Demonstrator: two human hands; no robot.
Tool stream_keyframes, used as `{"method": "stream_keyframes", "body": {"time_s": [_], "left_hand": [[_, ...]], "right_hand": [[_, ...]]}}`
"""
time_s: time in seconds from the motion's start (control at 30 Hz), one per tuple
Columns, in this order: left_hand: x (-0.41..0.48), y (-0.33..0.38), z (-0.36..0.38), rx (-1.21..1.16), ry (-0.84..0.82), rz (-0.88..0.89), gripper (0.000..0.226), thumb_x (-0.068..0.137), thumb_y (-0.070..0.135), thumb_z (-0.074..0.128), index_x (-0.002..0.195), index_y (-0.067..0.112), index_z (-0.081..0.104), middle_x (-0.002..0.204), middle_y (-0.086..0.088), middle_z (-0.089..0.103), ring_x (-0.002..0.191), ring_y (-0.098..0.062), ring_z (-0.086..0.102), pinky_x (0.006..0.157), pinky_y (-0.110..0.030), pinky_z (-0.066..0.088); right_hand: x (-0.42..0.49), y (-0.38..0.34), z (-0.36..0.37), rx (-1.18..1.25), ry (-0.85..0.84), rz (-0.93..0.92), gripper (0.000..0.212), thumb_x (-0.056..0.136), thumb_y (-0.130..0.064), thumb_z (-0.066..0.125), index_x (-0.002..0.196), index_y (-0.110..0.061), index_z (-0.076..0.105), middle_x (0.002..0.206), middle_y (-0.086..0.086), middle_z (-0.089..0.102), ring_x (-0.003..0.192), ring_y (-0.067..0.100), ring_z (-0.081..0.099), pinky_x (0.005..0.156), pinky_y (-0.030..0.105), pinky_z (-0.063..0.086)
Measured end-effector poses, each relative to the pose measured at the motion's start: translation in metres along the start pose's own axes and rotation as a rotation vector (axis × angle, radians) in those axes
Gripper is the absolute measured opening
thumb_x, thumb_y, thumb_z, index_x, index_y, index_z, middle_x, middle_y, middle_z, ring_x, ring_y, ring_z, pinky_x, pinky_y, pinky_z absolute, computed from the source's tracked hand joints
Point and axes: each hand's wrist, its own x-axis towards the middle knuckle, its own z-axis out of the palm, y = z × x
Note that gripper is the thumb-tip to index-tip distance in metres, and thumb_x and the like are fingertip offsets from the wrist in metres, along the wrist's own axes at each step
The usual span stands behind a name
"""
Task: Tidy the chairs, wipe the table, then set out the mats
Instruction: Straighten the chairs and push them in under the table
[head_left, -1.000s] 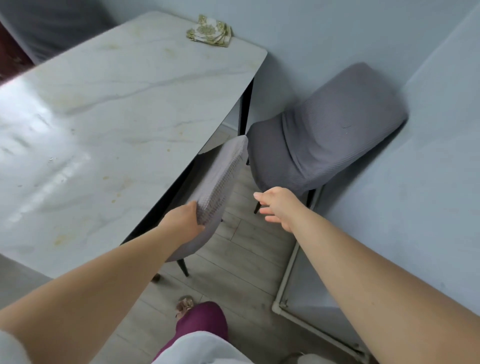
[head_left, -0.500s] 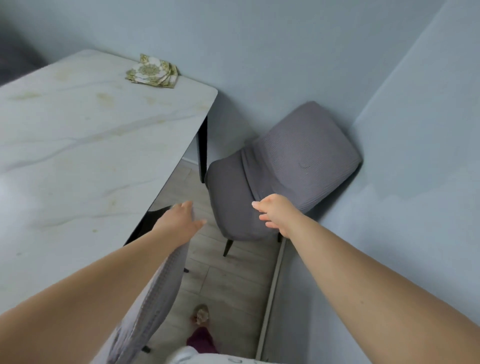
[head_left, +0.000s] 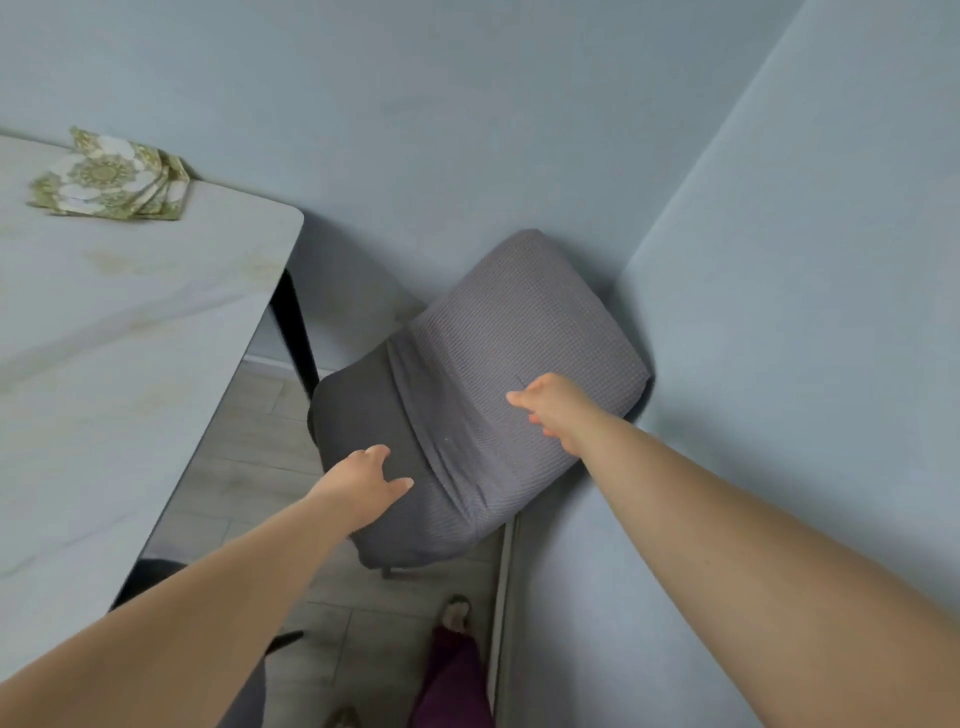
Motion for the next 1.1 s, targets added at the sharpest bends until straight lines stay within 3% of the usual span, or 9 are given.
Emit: {"method": "stream_keyframes", "body": {"time_s": [0.07,0.2,0.33,0.53,0.6,0.67,0.77,0.93,1.1], "left_hand": [[0.015,0.018,-0.004,-0.013,-0.005,0.007,0.068,0.092,0.049,0.05,0.148,0.017,0.026,0.147,-0.005,0.041,0.126,-0.024,0.048,0.1,-0.035,0.044],[0.059,0.059,-0.009,-0.064,-0.022,-0.007,0.066,0.092,0.049,0.05,0.147,0.017,0.03,0.144,-0.003,0.044,0.126,-0.022,0.048,0.1,-0.034,0.042],[0.086,0.094,-0.006,-0.166,-0.085,-0.022,0.066,0.093,0.049,0.049,0.148,0.018,0.028,0.146,-0.002,0.043,0.125,-0.019,0.048,0.096,-0.028,0.04],[0.123,0.134,0.009,-0.413,-0.215,-0.052,0.061,0.093,0.049,0.05,0.145,0.019,0.037,0.141,-0.001,0.048,0.119,-0.018,0.05,0.092,-0.026,0.04],[0.138,0.144,0.022,-0.513,-0.251,-0.101,0.056,0.092,0.049,0.051,0.139,0.019,0.045,0.134,-0.005,0.053,0.117,-0.021,0.053,0.097,-0.03,0.043],[0.154,0.156,0.038,-0.649,-0.302,-0.183,0.048,0.092,0.046,0.053,0.129,0.015,0.052,0.122,-0.006,0.06,0.11,-0.022,0.057,0.097,-0.036,0.048],[0.166,0.176,0.065,-0.929,-0.428,-0.417,0.043,0.091,0.045,0.057,0.115,0.009,0.057,0.103,-0.004,0.063,0.094,-0.02,0.062,0.083,-0.036,0.054],[0.185,0.196,0.112,-1.266,-0.656,-0.72,0.055,0.089,0.052,0.056,0.11,0.001,0.054,0.102,-0.015,0.061,0.08,-0.026,0.065,0.06,-0.034,0.057],[0.204,0.199,0.151,-1.419,-0.653,-0.944,0.075,0.085,0.06,0.055,0.12,-0.006,0.05,0.114,-0.019,0.061,0.085,-0.03,0.067,0.049,-0.034,0.057]], "right_hand": [[0.027,-0.01,-0.018,-0.105,0.046,-0.041,0.024,0.092,-0.032,0.063,0.093,-0.01,0.054,0.092,0.002,0.052,0.083,0.019,0.053,0.068,0.029,0.043],[0.092,-0.032,-0.068,-0.346,0.198,-0.122,0.047,0.092,-0.036,0.061,0.123,-0.004,0.05,0.119,0.01,0.057,0.11,0.03,0.055,0.085,0.035,0.043],[0.145,-0.036,-0.102,-0.492,0.289,-0.122,0.057,0.088,-0.044,0.061,0.129,-0.008,0.047,0.128,0.012,0.053,0.115,0.033,0.053,0.094,0.045,0.046],[0.194,-0.013,-0.11,-0.479,0.168,0.053,0.077,0.083,-0.052,0.064,0.14,-0.008,0.037,0.138,0.014,0.046,0.122,0.035,0.049,0.103,0.049,0.041],[0.204,-0.006,-0.106,-0.524,0.211,0.041,0.075,0.084,-0.051,0.065,0.139,-0.007,0.037,0.136,0.015,0.046,0.122,0.035,0.048,0.102,0.047,0.041],[0.214,-0.003,-0.104,-0.54,0.263,0.02,0.07,0.085,-0.048,0.065,0.134,-0.005,0.038,0.134,0.016,0.048,0.121,0.036,0.049,0.098,0.043,0.043],[0.228,-0.002,-0.109,-0.518,0.227,0.011,0.064,0.087,-0.044,0.064,0.128,-0.003,0.037,0.131,0.016,0.051,0.117,0.035,0.053,0.082,0.035,0.042],[0.248,0.013,-0.114,-0.483,0.122,0.03,0.066,0.089,-0.043,0.062,0.133,-0.002,0.037,0.135,0.014,0.05,0.119,0.032,0.052,0.09,0.036,0.044],[0.266,0.026,-0.119,-0.481,0.14,-0.048,0.056,0.088,-0.042,0.064,0.126,-0.004,0.049,0.125,0.013,0.057,0.111,0.031,0.057,0.089,0.036,0.047]]}}
